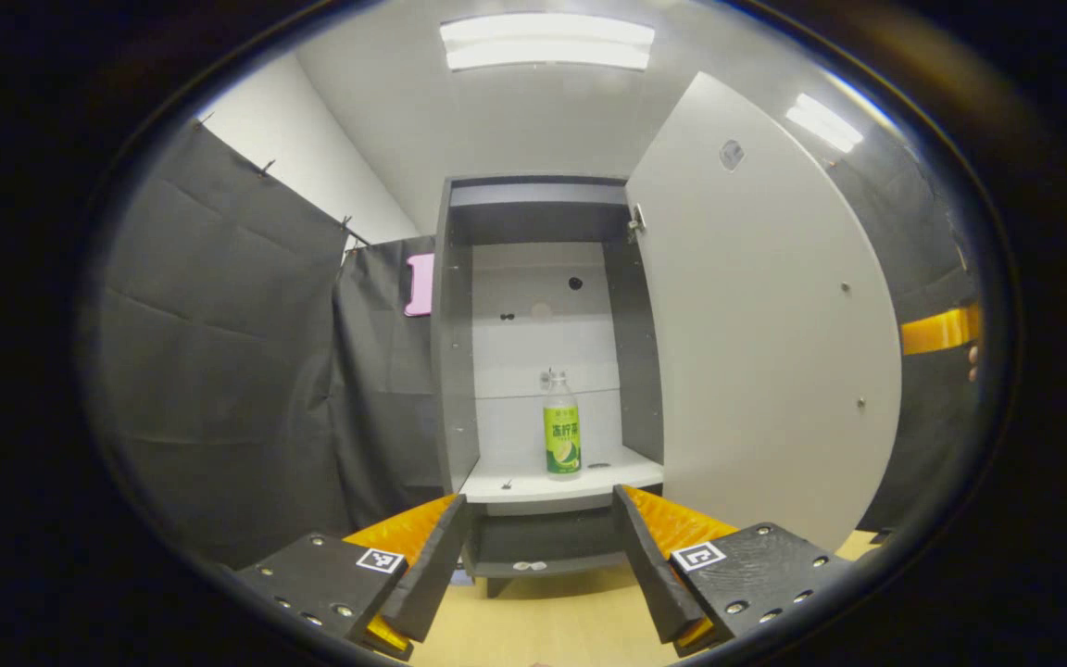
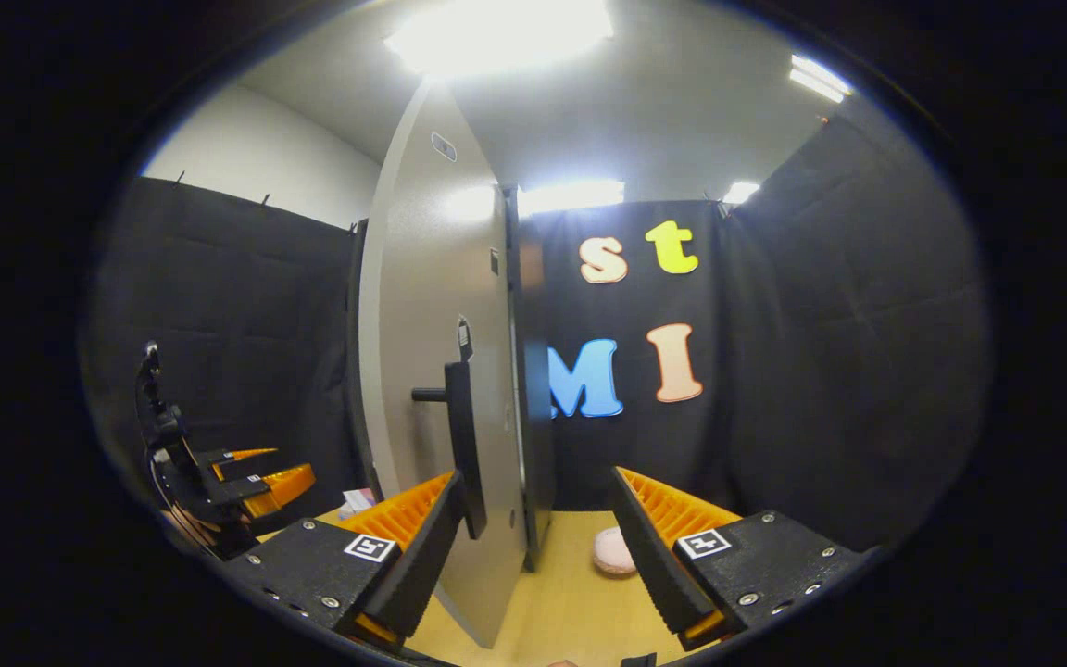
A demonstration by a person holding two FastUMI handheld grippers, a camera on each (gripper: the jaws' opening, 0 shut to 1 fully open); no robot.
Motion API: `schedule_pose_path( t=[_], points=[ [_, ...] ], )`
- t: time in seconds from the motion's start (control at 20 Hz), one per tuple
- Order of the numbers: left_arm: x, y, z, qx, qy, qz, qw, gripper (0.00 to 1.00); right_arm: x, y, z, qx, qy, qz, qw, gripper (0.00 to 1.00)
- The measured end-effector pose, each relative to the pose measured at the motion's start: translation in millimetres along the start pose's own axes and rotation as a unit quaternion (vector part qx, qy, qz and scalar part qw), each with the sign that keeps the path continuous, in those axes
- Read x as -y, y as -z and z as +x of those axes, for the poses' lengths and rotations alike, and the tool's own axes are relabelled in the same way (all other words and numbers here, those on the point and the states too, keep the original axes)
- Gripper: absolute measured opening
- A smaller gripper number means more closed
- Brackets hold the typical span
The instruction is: Open the cabinet door with the right hand, grasp the bottle in the cabinet with the left hand and place it on the coaster, then close the cabinet door with the right hand.
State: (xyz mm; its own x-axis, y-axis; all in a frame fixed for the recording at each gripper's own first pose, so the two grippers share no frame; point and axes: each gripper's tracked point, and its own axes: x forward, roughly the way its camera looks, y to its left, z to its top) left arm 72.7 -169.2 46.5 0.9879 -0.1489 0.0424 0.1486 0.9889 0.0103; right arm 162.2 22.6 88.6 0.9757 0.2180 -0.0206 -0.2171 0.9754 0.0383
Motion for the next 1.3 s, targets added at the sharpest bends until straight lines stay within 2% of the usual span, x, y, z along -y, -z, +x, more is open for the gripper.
schedule_pose_path(
  t=[0.35,0.7,0.85,0.9,0.95,1.0,1.1,1.15,1.2,1.3],
  points=[
    [4.4,-19.9,87.0,0.021,0.047,-0.031,0.998,0.88,53.4,24.4,-15.8,-0.022,0.115,0.024,0.993,0.95],
    [2.4,-5.1,189.7,0.005,0.090,-0.059,0.994,0.89,72.8,48.6,-17.0,-0.030,0.207,0.020,0.978,0.94],
    [6.8,6.7,232.5,-0.001,0.102,-0.052,0.993,0.89,74.3,61.6,-12.9,-0.031,0.233,0.032,0.971,0.94],
    [9.8,14.7,246.0,-0.004,0.106,-0.046,0.993,0.84,74.5,64.6,-11.9,-0.030,0.240,0.039,0.969,0.94],
    [13.1,22.2,258.8,-0.007,0.112,-0.042,0.993,0.92,74.6,69.4,-7.9,-0.033,0.245,0.045,0.968,0.94],
    [16.2,31.7,271.3,-0.011,0.116,-0.040,0.992,0.88,75.0,73.7,-5.9,-0.036,0.251,0.050,0.966,0.94],
    [22.3,48.6,292.4,-0.021,0.123,-0.036,0.992,0.92,74.5,81.7,-2.3,-0.044,0.261,0.055,0.963,0.94],
    [24.4,56.1,302.7,-0.029,0.123,-0.035,0.991,0.88,73.7,85.0,-1.3,-0.046,0.267,0.054,0.961,0.94],
    [25.5,62.2,311.8,-0.034,0.124,-0.037,0.991,0.92,73.4,86.9,-1.8,-0.049,0.272,0.051,0.960,0.94],
    [26.7,73.6,326.8,-0.040,0.125,-0.049,0.990,0.92,74.5,89.5,-1.4,-0.050,0.280,0.050,0.957,0.94]
  ],
)
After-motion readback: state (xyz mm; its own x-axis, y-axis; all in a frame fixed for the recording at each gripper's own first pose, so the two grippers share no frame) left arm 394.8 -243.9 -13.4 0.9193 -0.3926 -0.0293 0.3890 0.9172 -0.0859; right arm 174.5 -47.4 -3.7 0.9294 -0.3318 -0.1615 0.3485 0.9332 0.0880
